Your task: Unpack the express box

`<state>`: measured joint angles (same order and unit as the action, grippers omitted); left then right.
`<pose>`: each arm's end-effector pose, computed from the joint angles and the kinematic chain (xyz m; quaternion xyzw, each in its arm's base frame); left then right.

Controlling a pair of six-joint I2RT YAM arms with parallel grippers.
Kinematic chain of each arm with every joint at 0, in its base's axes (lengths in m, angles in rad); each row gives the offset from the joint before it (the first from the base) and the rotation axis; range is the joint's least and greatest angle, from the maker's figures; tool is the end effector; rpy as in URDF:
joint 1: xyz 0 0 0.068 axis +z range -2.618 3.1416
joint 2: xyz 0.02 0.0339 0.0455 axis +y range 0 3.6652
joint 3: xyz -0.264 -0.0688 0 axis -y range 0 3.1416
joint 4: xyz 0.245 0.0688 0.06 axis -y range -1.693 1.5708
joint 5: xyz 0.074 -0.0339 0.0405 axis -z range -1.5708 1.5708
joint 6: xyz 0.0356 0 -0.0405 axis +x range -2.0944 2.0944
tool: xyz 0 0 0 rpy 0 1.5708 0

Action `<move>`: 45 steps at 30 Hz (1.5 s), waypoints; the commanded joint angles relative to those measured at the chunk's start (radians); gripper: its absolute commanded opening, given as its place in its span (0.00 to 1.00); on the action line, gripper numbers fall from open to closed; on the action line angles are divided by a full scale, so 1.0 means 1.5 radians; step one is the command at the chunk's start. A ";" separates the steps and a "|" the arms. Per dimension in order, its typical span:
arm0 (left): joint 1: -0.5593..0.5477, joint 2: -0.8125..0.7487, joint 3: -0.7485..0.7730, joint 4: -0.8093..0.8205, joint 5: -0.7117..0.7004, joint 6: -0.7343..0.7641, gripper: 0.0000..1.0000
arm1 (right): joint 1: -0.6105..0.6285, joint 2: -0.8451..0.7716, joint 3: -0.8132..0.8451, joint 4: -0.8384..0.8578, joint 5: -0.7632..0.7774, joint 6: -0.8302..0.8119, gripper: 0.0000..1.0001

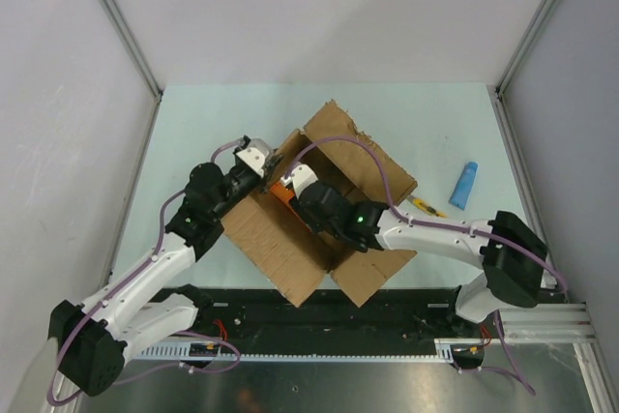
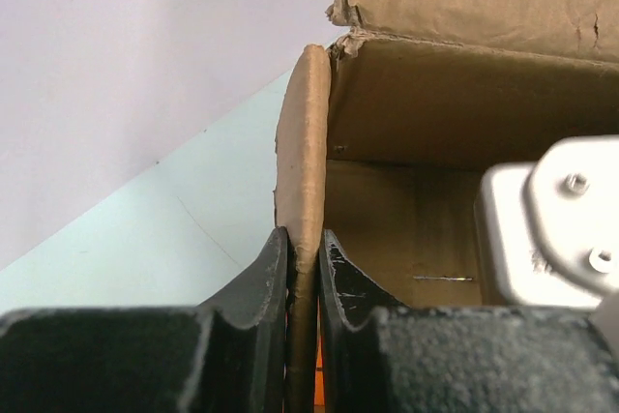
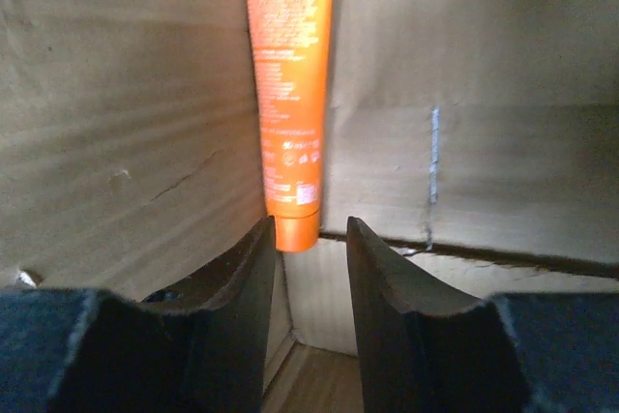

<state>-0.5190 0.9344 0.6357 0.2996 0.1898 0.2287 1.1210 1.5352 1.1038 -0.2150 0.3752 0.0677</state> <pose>0.1911 -0.1169 0.3112 0.3194 0.6305 -0.1681 0.6871 0.1612 0.3039 0.2649 -0.3701 0.8020 0.1070 0.4564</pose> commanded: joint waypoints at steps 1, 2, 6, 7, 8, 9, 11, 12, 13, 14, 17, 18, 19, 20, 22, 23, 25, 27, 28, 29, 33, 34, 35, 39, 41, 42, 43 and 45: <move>-0.004 -0.028 0.011 0.095 0.012 0.008 0.00 | 0.024 0.032 0.020 0.050 0.046 0.022 0.40; -0.004 -0.028 0.010 0.096 0.015 0.005 0.00 | 0.024 0.038 0.018 0.061 0.047 0.018 0.41; -0.004 -0.032 0.003 0.105 0.028 -0.002 0.00 | 0.025 0.071 -0.004 0.119 0.072 0.016 0.49; -0.004 -0.032 0.002 0.106 0.031 -0.005 0.00 | 0.024 0.075 -0.011 0.156 0.078 0.015 0.50; -0.004 -0.031 0.001 0.106 0.034 -0.006 0.00 | 0.020 0.083 -0.018 0.172 0.069 0.015 0.50; -0.004 -0.031 0.001 0.106 0.038 -0.009 0.00 | 0.017 0.087 -0.030 0.187 0.066 0.011 0.50; -0.004 -0.031 0.001 0.107 0.040 -0.011 0.00 | 0.014 0.098 -0.034 0.216 0.070 0.009 0.50; -0.003 -0.030 0.000 0.107 0.041 -0.012 0.00 | 0.007 0.109 -0.035 0.220 0.070 0.010 0.49; -0.004 -0.030 0.000 0.107 0.045 -0.011 0.00 | 0.004 0.117 -0.037 0.229 0.072 0.016 0.48; -0.003 -0.031 0.000 0.107 0.047 -0.012 0.00 | 0.000 0.122 -0.039 0.233 0.070 0.018 0.48; -0.003 -0.030 0.000 0.108 0.051 -0.013 0.00 | -0.011 0.136 -0.050 0.255 0.065 0.024 0.48; -0.003 -0.030 0.000 0.108 0.051 -0.012 0.00 | -0.014 0.145 -0.051 0.260 0.065 0.024 0.47; -0.003 -0.030 0.000 0.108 0.051 -0.012 0.00 | -0.015 0.148 -0.052 0.265 0.069 0.023 0.47; -0.003 -0.030 0.000 0.108 0.051 -0.013 0.00 | -0.016 0.154 -0.053 0.266 0.072 0.024 0.47; -0.003 -0.028 0.000 0.108 0.049 -0.012 0.00 | -0.020 0.162 -0.057 0.268 0.079 0.026 0.47; -0.003 -0.029 0.000 0.107 0.048 -0.012 0.00 | -0.021 0.163 -0.058 0.270 0.080 0.027 0.47; -0.003 -0.027 0.002 0.108 0.047 -0.011 0.00 | -0.023 0.163 -0.064 0.275 0.084 0.027 0.45; -0.003 -0.025 0.003 0.108 0.045 -0.011 0.00 | -0.023 0.163 -0.070 0.279 0.093 0.025 0.43; -0.003 -0.026 0.003 0.108 0.045 -0.010 0.00 | -0.022 0.163 -0.071 0.281 0.097 0.021 0.42; -0.003 -0.025 0.004 0.108 0.044 -0.011 0.00 | -0.022 0.164 -0.074 0.281 0.098 0.018 0.42; -0.003 -0.023 0.005 0.108 0.044 -0.009 0.00 | -0.020 0.170 -0.075 0.280 0.130 0.014 0.42; -0.003 -0.024 0.005 0.108 0.043 -0.010 0.00 | -0.021 0.169 -0.075 0.279 0.133 0.014 0.41; -0.002 -0.023 0.005 0.108 0.042 -0.011 0.00 | -0.023 0.168 -0.074 0.279 0.134 0.014 0.40; -0.003 -0.020 0.005 0.108 0.038 -0.012 0.00 | -0.024 0.157 -0.075 0.273 0.138 0.017 0.31; -0.003 -0.018 0.005 0.107 0.034 -0.012 0.00 | -0.024 0.150 -0.074 0.273 0.135 0.017 0.27; -0.003 -0.017 0.005 0.107 0.031 -0.013 0.00 | -0.024 0.139 -0.074 0.273 0.133 0.017 0.24; -0.003 -0.014 0.005 0.107 0.030 -0.013 0.00 | -0.024 0.133 -0.074 0.273 0.132 0.018 0.23; -0.003 -0.012 0.005 0.107 0.027 -0.013 0.00 | -0.024 0.114 -0.074 0.272 0.131 0.017 0.18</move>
<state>-0.5179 0.9295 0.6170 0.3386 0.2203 0.2180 1.1034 1.7576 1.0092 0.1997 0.5064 0.0933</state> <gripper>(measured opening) 0.167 0.316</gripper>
